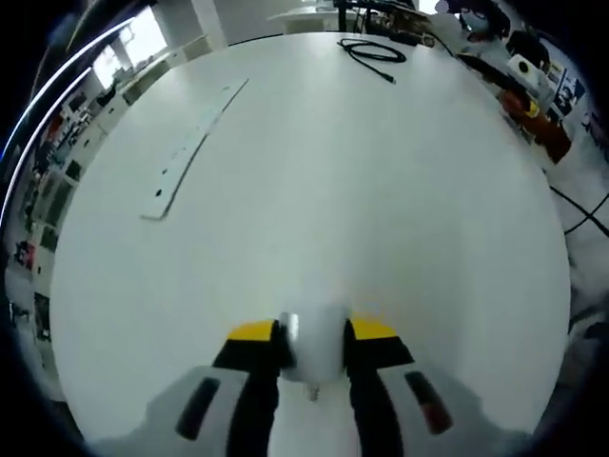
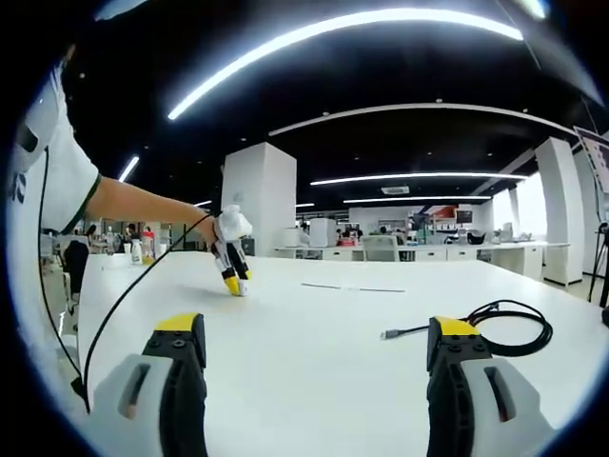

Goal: Plug the desk Type‑C cable into the charger adapter.

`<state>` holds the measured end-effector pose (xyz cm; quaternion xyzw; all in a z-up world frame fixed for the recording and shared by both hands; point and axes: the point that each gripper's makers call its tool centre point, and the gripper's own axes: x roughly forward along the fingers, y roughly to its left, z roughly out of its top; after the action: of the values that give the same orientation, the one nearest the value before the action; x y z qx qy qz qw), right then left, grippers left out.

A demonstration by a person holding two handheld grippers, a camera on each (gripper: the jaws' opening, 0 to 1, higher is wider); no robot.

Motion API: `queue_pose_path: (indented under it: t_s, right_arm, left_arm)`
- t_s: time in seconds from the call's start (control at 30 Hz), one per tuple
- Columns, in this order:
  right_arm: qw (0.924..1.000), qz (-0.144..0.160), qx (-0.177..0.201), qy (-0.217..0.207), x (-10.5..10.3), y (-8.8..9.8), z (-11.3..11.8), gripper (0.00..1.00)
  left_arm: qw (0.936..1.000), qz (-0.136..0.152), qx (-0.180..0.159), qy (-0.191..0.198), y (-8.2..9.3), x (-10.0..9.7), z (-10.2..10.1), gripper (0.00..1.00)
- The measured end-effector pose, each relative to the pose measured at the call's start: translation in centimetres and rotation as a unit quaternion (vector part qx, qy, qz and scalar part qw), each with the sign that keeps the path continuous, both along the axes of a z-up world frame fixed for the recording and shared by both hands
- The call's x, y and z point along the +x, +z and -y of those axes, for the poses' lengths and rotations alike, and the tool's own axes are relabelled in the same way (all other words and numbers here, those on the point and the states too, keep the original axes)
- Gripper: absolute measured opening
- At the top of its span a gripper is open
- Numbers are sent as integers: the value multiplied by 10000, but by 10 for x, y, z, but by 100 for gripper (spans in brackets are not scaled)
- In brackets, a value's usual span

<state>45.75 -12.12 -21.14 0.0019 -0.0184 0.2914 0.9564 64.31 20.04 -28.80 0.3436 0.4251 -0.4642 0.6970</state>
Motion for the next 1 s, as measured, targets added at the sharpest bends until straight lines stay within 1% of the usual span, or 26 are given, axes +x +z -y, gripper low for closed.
queue_pose_path:
  t_s: [0.07,0.1,0.2,0.23,0.27,0.4,0.5,0.63,0.77,0.8,0.83,0.9,0.93,1.0]
  right_arm:
    - [10000,-21,8,3,0,-1,0,98]
    - [10000,-31,20,6,0,-1,0,98]
    - [10000,-14,7,9,0,-1,0,98]
    - [10000,-8,9,13,0,0,0,98]
    - [10000,-4,8,13,0,0,0,98]
    - [10000,-13,15,-11,2,0,2,98]
    - [10000,-10,2,-23,2,0,2,98]
    - [10000,-6,-16,-12,2,0,1,98]
    - [10000,25,-17,-18,2,2,1,98]
    - [10000,31,-19,-19,2,3,1,98]
    - [10000,33,-18,-15,2,3,1,98]
    - [10000,31,-26,-22,2,3,1,98]
    - [10000,28,-27,-20,2,3,1,98]
    - [10000,35,-19,-15,1,3,1,98]
  left_arm:
    - [10000,-13,3,-9,0,1,-1,25]
    - [10000,-26,-1,-7,-1,7,-3,25]
    - [10000,-13,5,-17,-1,1,1,25]
    - [10000,-2,8,-10,-2,-6,6,25]
    - [10000,3,2,26,-1,-7,6,25]
    - [9998,-30,-71,159,-1,-4,3,25]
    - [9999,23,-32,167,0,-2,2,25]
    - [9998,35,-36,177,0,-7,5,25]
    - [9998,-2,-43,175,0,-18,11,25]
    - [9998,-26,-40,197,0,-14,7,25]
    - [9998,-47,-27,202,0,-16,7,25]
    - [9997,-110,-14,219,-1,-27,12,25]
    - [9995,-151,-9,259,-1,-28,11,25]
    - [9997,-136,8,213,-1,-33,11,25]
